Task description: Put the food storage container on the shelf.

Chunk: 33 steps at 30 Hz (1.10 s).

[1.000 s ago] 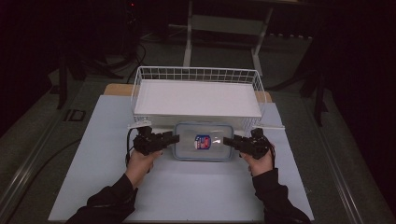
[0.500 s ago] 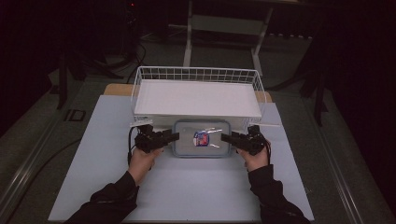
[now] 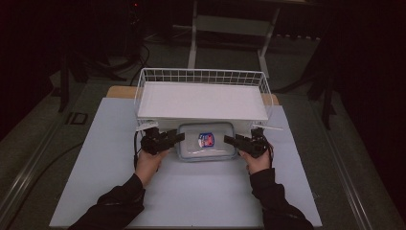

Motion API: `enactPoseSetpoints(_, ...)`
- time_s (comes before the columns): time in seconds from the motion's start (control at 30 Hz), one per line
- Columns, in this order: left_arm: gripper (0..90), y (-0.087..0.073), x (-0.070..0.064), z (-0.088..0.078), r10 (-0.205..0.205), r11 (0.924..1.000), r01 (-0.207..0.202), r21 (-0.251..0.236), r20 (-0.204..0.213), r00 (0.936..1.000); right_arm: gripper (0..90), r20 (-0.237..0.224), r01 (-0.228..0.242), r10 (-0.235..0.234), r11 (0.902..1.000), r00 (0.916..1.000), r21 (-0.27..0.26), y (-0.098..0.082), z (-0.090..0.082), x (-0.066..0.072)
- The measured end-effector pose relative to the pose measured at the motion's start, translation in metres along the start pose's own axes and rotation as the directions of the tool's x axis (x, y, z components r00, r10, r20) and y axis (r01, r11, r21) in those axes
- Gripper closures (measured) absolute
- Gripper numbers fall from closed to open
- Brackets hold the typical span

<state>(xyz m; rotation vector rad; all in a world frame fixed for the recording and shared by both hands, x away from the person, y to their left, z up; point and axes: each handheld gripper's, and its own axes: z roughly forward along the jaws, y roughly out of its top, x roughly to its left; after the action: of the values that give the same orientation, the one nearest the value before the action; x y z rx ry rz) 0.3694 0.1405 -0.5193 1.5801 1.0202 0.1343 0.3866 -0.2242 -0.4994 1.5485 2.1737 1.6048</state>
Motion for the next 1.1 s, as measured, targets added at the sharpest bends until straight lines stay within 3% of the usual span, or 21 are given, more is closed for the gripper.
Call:
enactPoseSetpoints(0.13,47.6,0.0,-0.001,0.004,0.004,1.0,-0.004,-0.007,-0.025,0.9997,36.7,0.025,-0.01,0.01,0.9999,0.9996,-0.007,0.001,0.001,0.003)
enactPoseSetpoints(0.23,43.1,0.0,0.0,0.008,-0.009,0.9999,0.009,-0.009,-0.045,0.9989,36.2,0.066,0.014,-0.013,0.9998,0.9977,-0.012,0.002,0.004,0.008)
enactPoseSetpoints(0.47,36.0,0.001,-0.003,0.01,0.009,0.9999,-0.01,-0.009,-0.092,0.9957,33.1,0.088,0.019,-0.017,0.9996,0.996,-0.021,0.001,0.006,0.012)
enactPoseSetpoints(0.5,32.8,0.001,-0.003,0.009,0.058,0.9983,-0.059,-0.003,-0.106,0.9926,32.5,0.095,0.022,-0.02,0.9996,0.9953,-0.018,0.001,0.006,0.014)
enactPoseSetpoints(0.6,24.2,-0.002,-0.01,0.007,0.116,0.9932,-0.116,0.005,-0.091,0.989,30.6,0.097,0.033,-0.029,0.9987,0.9949,-0.039,0.002,0.0,0.018)
enactPoseSetpoints(0.7,16.6,-0.004,-0.015,0.002,0.137,0.9905,-0.136,0.014,-0.075,0.9877,30.2,0.097,0.043,-0.039,0.9983,0.9946,-0.038,0.001,-0.002,0.018)
enactPoseSetpoints(0.8,14.4,-0.005,-0.016,-0.003,0.144,0.9896,-0.144,0.001,-0.072,0.9869,29.9,0.1,0.08,-0.074,0.9953,0.9923,-0.055,-0.002,-0.006,0.019)
enactPoseSetpoints(0.83,13.9,-0.006,-0.016,-0.009,0.121,0.9927,-0.121,-0.001,-0.042,0.9918,29.4,0.098,0.083,-0.077,0.9948,0.9922,-0.059,-0.003,-0.007,0.02)
enactPoseSetpoints(0.97,6.3,-0.009,-0.02,-0.018,0.141,0.9892,-0.14,0.044,-0.01,0.99,29.3,0.103,0.116,-0.11,0.9915,0.9886,-0.059,-0.008,-0.013,0.026)
enactPoseSetpoints(1.07,3.1,-0.01,-0.023,-0.024,0.14,0.9889,-0.14,0.049,-0.005,0.9901,29.3,0.116,0.143,-0.135,0.9879,0.984,-0.061,-0.011,-0.017,0.031)
enactPoseSetpoints(1.1,1.7,-0.01,-0.027,-0.031,0.133,0.9882,-0.132,0.077,-0.006,0.9911,29.3,0.122,0.159,-0.151,0.9855,0.981,-0.059,-0.013,-0.019,0.034)
